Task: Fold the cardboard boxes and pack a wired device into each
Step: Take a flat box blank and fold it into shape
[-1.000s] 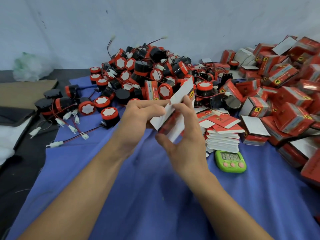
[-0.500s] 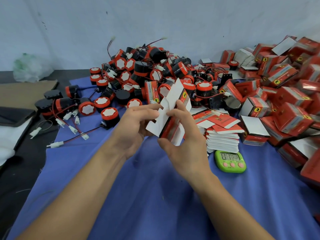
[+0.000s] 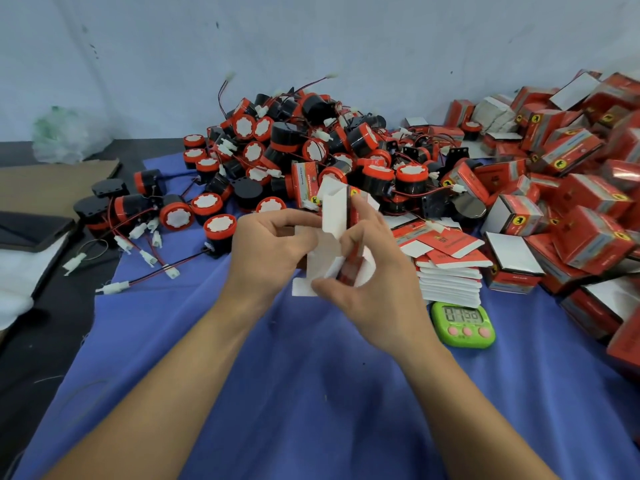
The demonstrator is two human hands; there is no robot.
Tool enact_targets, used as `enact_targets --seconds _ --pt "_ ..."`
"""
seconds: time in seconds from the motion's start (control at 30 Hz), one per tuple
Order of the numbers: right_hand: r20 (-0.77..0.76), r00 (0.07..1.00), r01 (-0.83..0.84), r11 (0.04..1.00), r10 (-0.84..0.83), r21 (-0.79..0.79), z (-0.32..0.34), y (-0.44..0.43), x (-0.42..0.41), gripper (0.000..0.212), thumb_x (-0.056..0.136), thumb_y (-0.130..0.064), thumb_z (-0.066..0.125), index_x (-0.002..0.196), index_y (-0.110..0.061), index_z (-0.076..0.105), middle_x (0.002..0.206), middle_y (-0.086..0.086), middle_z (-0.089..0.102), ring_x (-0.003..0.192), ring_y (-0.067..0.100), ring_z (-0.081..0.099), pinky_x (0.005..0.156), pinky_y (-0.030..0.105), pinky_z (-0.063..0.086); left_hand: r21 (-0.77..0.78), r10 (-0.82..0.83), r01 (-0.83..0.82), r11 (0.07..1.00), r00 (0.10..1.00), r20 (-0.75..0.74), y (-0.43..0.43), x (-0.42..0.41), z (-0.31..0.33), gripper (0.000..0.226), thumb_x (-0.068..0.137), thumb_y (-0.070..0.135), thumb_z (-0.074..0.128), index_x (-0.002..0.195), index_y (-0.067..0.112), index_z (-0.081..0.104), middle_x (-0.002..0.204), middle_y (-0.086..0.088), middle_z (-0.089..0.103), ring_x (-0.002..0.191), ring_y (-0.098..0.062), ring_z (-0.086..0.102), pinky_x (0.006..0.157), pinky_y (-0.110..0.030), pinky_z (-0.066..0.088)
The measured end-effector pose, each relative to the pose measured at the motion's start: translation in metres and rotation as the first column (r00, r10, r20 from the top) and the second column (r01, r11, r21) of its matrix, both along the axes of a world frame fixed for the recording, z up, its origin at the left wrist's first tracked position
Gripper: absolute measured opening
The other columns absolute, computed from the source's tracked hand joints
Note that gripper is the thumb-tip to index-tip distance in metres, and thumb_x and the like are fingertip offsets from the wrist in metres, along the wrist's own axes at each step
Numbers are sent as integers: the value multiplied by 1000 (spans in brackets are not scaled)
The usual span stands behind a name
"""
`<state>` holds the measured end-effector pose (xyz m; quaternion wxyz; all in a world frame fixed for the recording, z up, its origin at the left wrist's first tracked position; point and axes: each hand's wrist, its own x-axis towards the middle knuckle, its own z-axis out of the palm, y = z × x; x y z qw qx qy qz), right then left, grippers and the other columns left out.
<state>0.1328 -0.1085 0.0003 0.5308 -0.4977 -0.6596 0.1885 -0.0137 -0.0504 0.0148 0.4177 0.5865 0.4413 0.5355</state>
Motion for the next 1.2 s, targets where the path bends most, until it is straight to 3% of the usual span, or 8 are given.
enact_targets --seconds 0.23,0.3,0.37,0.43,0.7,0.83,1.03,1.2 --pt "-329 944 4 1000 -13 -28 -8 2 13 35 76 -11 76 85 -25 45 130 -21 64 136 -3 49 95 26 49 151 169 -152 977 980 -105 -2 -3 -8 35 67 15 59 87 39 74 63 10 61 59 -6 51 58 -26 43" --pt "-446 892 -88 996 74 -9 -7 7 21 31 79 -7 74 87 -18 46 113 -6 73 125 2 59 82 29 51 87 1 -1 996 1000 -5 -5 -3 -7 59 62 12 56 114 35 69 96 14 69 94 -4 63 80 -29 48" --pt "-506 844 -225 974 179 -30 -5 10 30 29 79 -7 72 88 -16 46 87 -2 71 86 16 65 64 38 47 73 -248 244 967 967 53 -4 -6 -5 78 58 18 57 137 25 58 138 7 62 134 -6 53 106 -36 45" --pt "-554 791 -348 936 258 -61 -6 11 34 30 78 -8 72 91 -10 45 79 8 61 68 26 47 57 41 41 88 -443 438 895 895 46 -2 -8 -2 84 62 30 59 144 12 51 146 -5 58 138 -15 52 111 -35 43" --pt "-679 708 -336 938 192 -86 -10 15 36 20 92 -1 65 92 -11 47 95 10 76 80 19 73 60 22 55 -29 -300 300 953 954 12 -3 8 -20 37 86 33 70 121 23 63 108 8 76 99 -6 71 79 -21 56" --pt "-763 646 -305 920 10 -246 -17 20 33 10 94 -10 67 98 -10 57 91 19 66 83 31 61 73 38 52 -79 -193 195 978 981 23 -3 13 -33 19 95 28 72 113 32 69 111 8 77 103 -9 72 82 -25 57" --pt "-759 649 -299 899 -54 -319 -16 20 30 51 78 -44 80 104 -2 66 102 16 49 96 32 39 85 48 31 -137 -119 118 983 993 0 -3 15 -37 27 93 15 68 110 36 71 105 10 78 97 -13 73 81 -35 61" --pt "-737 676 -414 842 30 -346 -15 18 36 43 94 -56 58 114 -24 78 122 8 73 111 24 69 94 39 51 -144 -113 109 984 993 -20 -6 16 -38 31 79 24 63 105 39 70 102 12 78 96 -11 73 81 -32 59"
